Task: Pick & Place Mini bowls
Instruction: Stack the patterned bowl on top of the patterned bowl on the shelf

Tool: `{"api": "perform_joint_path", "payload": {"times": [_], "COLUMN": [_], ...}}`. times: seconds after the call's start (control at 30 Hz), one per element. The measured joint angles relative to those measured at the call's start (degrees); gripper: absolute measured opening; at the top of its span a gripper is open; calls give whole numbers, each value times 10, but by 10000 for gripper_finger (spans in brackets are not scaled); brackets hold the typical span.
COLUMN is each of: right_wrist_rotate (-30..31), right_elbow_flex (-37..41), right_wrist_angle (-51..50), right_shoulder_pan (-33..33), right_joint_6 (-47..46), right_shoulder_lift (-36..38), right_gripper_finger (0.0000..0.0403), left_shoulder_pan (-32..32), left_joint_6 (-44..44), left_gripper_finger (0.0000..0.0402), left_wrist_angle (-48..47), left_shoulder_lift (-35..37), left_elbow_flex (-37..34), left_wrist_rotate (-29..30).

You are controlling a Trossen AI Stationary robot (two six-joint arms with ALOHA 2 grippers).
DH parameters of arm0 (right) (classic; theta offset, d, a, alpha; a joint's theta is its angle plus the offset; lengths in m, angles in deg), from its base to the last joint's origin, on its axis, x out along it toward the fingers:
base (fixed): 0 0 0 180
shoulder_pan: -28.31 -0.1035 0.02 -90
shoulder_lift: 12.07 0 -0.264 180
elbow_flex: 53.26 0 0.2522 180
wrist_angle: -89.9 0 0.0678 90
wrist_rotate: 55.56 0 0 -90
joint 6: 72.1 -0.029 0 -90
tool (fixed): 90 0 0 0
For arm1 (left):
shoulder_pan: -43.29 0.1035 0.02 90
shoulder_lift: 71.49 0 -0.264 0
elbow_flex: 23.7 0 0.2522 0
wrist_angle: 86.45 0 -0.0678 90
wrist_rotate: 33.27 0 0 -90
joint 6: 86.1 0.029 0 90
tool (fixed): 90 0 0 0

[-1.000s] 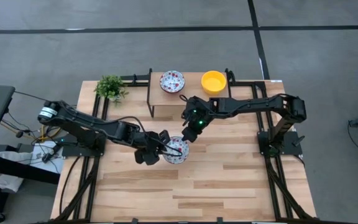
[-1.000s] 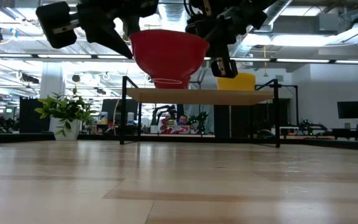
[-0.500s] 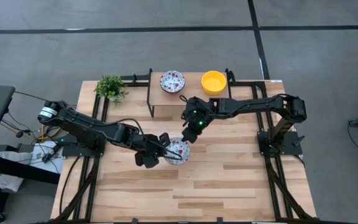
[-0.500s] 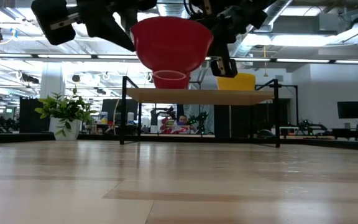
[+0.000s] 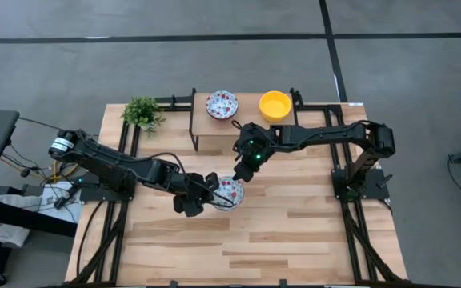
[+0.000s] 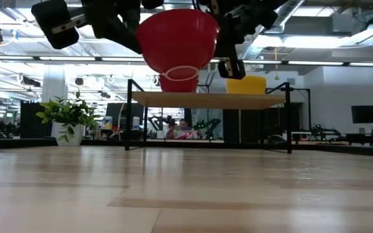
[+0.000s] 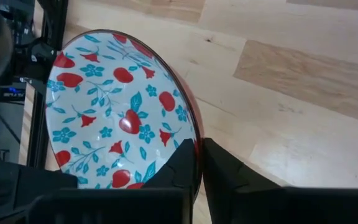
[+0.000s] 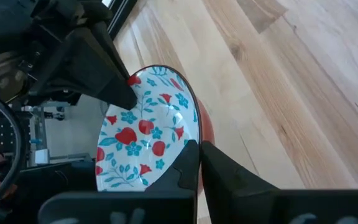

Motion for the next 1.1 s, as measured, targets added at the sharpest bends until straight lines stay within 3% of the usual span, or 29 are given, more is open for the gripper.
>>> {"api": "perform_joint_path", "payload": {"times": [0.23, 0.67, 1.1], "right_wrist_rotate": [0, 13, 90], "right_elbow_flex": [0, 2, 2], "right_wrist_angle": [-1, -1, -38], "right_shoulder_pan": [-2, -6, 2], "right_joint_6": [1, 12, 20], "right_shoulder_lift": [0, 6, 99], "right_gripper_finger": [10, 100, 107], "left_shoulder_pan": [0, 0, -3], "left_joint_6": [8, 23, 22], "left_gripper_finger": [15, 13, 13], "left_wrist_angle": [-1, 1, -1], "left_shoulder_lift": [0, 0, 1], "left_elbow_flex": [0, 0, 0], "left_wrist_rotate": [0, 6, 48]}}
